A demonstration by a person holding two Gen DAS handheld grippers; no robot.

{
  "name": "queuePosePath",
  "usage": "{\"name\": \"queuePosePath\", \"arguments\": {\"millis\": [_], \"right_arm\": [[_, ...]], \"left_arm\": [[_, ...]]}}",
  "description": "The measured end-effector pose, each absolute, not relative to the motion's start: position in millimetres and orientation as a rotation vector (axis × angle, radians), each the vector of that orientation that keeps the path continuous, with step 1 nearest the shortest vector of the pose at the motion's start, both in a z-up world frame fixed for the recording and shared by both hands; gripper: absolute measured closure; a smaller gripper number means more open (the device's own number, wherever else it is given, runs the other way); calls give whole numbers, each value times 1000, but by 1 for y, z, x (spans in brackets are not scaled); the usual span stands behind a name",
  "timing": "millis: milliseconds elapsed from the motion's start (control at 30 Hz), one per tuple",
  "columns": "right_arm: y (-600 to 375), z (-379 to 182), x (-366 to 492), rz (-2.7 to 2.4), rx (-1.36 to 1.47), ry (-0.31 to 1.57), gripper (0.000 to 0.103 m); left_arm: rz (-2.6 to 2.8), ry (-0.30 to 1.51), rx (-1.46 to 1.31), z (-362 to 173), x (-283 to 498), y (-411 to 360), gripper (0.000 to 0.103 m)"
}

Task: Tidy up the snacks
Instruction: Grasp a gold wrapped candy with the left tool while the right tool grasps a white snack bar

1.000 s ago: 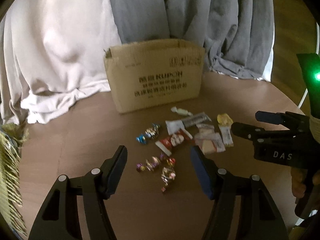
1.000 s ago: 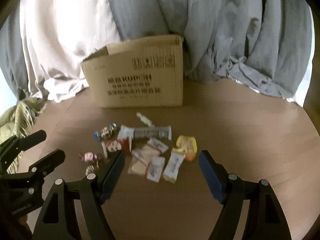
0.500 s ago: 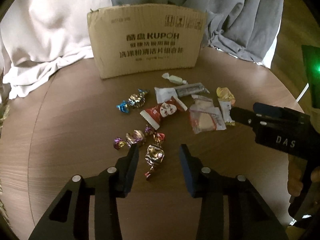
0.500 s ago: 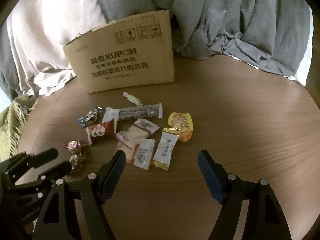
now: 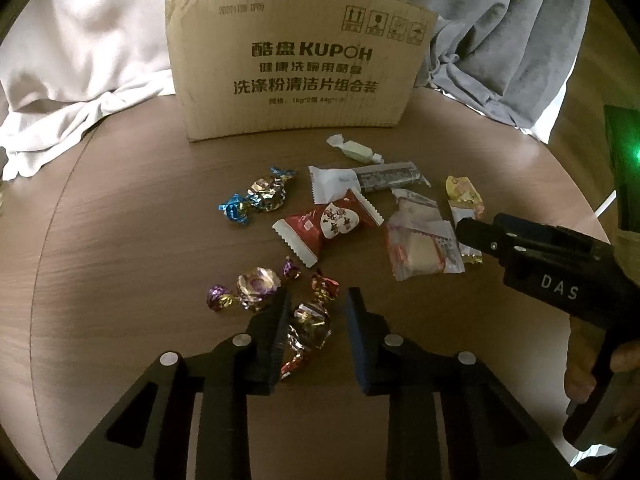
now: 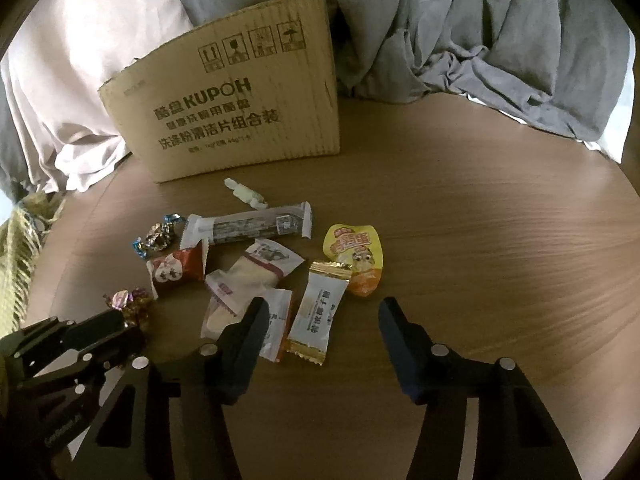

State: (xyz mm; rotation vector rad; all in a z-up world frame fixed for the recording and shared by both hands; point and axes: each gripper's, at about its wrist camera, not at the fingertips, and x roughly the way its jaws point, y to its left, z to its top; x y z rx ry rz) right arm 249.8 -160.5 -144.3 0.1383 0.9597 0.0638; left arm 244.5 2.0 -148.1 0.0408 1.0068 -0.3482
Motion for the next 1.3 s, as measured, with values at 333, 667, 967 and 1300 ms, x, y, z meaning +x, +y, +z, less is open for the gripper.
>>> {"name": "queuePosePath", "arguments": {"millis": [333,667,967,1300], "right_arm": [[-166,-150,262,62,167,976,55],[-164,-154,269,56,135,990,77],[-167,-143,261,83,175,974,82],[-161,-104,242,129,178,885,82]], "left_arm": [[-370,991,19,-142,253,-4,83],[-381,939,2,-121,259,-12,83],[-399,901,-9,-105,255,-14,83],[-405,831,-29,-76,246,-13,83]]}}
